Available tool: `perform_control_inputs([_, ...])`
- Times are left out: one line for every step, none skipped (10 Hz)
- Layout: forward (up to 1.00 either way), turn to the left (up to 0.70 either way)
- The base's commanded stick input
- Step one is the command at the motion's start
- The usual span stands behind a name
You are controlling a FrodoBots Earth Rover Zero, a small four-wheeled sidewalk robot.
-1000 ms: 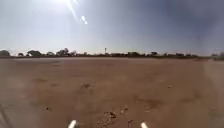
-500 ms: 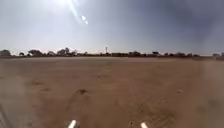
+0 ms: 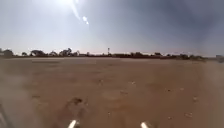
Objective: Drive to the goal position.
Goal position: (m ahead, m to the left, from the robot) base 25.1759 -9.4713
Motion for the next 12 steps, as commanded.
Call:
perform_control_inputs([0.70, 0.00])
perform_control_inputs([0.70, 0.00])
perform_control_inputs([0.70, 0.00])
perform_control_inputs([0.70, 0.00])
perform_control_inputs([0.70, 0.00])
perform_control_inputs([0.70, 0.00])
perform_control_inputs([0.70, 0.00])
perform_control_inputs([0.70, 0.00])
perform_control_inputs([0.70, 0.00])
perform_control_inputs([0.70, 0.00])
perform_control_inputs([0.70, 0.00])
perform_control_inputs([0.70, 0.00])
